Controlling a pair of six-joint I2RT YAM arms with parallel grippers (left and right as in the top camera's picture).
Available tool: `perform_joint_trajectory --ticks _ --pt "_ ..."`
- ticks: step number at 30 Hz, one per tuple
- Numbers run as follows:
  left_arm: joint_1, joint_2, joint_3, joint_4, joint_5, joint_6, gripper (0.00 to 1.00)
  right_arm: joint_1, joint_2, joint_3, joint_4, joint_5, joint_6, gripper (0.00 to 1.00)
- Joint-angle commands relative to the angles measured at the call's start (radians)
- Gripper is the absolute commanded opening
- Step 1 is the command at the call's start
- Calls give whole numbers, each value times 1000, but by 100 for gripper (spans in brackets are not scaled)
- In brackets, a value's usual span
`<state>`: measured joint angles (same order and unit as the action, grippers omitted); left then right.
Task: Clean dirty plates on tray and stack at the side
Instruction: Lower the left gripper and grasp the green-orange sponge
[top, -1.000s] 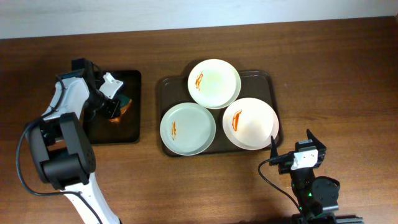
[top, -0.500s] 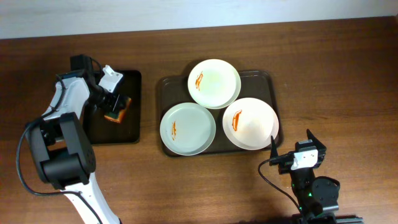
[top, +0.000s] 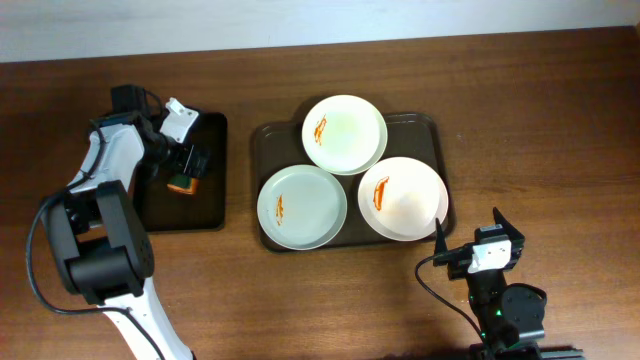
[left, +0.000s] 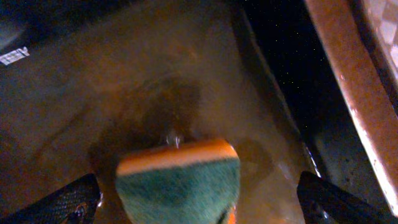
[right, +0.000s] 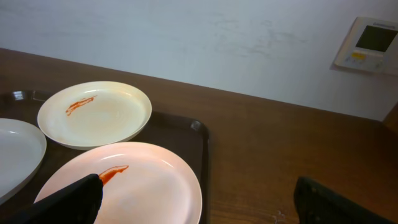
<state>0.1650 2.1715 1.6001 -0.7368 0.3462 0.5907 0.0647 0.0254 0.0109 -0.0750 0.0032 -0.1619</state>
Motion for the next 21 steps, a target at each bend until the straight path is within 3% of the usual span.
perform_joint_trajectory --ticks 1,3,13,15,17,19,21 --pt "3 22 4 43 32 8 91 6 -3 -5 -6 9 -2 98" --pt "3 22 4 56 29 8 86 6 -3 -5 -6 9 -3 98" --pt "3 59 3 26 5 5 84 6 -3 -5 -6 9 -2 98" --pt "3 68 3 25 5 5 77 6 -3 -5 -6 9 -2 98" --pt "3 78 3 21 -11 5 41 6 -3 -5 -6 9 -2 98" --pt "3 78 3 22 -52 5 14 6 -3 -5 -6 9 -3 98" --pt "3 78 5 24 -92 4 0 6 -3 -5 -6 9 -3 99"
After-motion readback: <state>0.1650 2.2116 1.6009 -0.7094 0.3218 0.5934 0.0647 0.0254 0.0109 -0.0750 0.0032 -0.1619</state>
